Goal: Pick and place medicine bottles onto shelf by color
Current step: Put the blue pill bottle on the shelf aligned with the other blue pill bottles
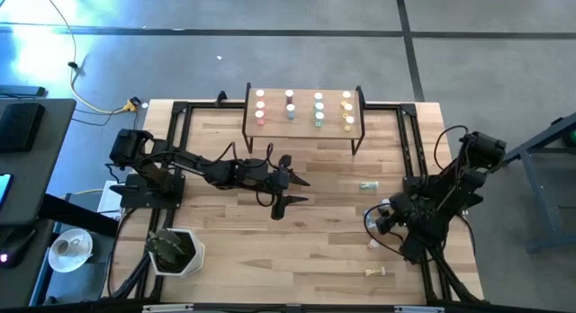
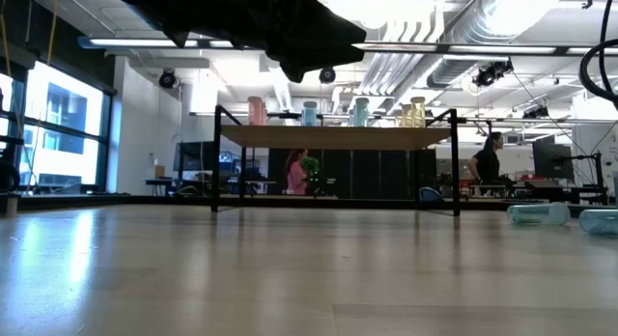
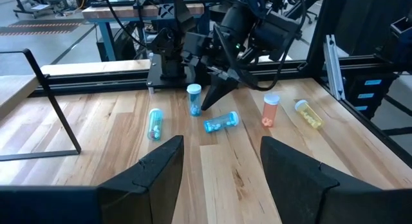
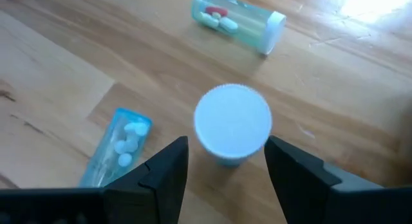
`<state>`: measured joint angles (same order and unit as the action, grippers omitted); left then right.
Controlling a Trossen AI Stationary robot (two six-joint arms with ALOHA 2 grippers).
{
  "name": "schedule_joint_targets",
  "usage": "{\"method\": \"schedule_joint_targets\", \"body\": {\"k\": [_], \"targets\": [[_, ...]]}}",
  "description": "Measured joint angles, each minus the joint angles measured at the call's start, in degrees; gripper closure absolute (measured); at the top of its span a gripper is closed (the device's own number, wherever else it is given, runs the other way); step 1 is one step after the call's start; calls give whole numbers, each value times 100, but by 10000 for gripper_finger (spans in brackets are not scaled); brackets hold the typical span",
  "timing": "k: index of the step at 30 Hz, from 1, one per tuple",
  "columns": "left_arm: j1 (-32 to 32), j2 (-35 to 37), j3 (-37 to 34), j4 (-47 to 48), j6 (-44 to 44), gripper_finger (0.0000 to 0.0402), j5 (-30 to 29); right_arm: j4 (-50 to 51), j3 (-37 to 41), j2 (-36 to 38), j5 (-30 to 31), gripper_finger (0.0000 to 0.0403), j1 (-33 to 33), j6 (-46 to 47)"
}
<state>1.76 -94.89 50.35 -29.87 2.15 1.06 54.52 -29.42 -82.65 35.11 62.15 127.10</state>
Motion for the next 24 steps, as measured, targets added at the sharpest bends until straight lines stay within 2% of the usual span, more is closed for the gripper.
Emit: {"method": "schedule_joint_targets", "body": {"k": [9,19,24], "targets": [[0,0,0,0,0,204,0,-275,294,0,-11,214,0,13],[0,0,0,1,1,204,0,-295,292,0,-11,302,0,-6],[0,0,0,13,0,204,0,-306,286,0,3,323,0,0]]}}
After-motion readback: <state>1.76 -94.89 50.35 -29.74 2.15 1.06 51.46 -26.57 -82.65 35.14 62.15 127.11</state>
